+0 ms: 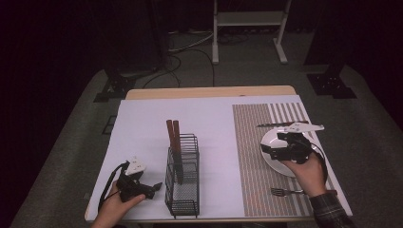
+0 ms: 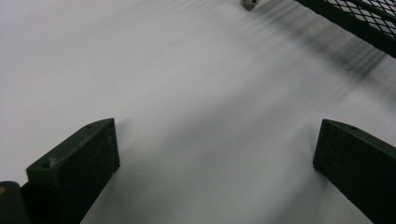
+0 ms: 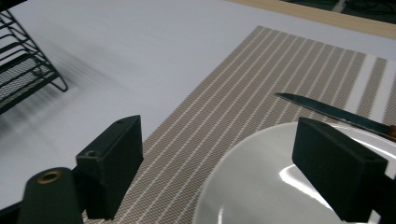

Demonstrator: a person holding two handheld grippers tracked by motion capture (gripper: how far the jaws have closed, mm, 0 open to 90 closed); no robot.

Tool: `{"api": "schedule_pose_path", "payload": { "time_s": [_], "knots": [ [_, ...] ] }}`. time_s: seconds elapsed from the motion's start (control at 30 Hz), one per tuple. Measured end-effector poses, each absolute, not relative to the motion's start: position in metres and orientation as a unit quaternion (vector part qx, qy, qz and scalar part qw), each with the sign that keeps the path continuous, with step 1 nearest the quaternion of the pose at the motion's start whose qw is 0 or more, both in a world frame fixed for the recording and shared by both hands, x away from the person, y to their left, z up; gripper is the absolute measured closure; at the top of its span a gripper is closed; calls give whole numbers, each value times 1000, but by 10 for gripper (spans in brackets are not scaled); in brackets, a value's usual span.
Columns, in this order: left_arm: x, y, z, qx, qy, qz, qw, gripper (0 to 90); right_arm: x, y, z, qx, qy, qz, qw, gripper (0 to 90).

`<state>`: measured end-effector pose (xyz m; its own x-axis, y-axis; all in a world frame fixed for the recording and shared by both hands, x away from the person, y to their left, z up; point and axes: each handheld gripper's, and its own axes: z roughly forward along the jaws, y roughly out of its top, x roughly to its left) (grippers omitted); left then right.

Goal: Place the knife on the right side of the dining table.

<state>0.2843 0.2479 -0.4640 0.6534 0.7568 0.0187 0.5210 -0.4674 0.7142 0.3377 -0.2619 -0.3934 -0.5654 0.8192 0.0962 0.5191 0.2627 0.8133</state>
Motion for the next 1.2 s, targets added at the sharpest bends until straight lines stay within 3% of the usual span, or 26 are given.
{"api": "schedule_pose_path", "payload": {
  "time_s": [1.2],
  "knots": [
    [284,248,-464,840,380,169,349,0,311,-160,-419,302,852,414,104,125]
  ]
}}
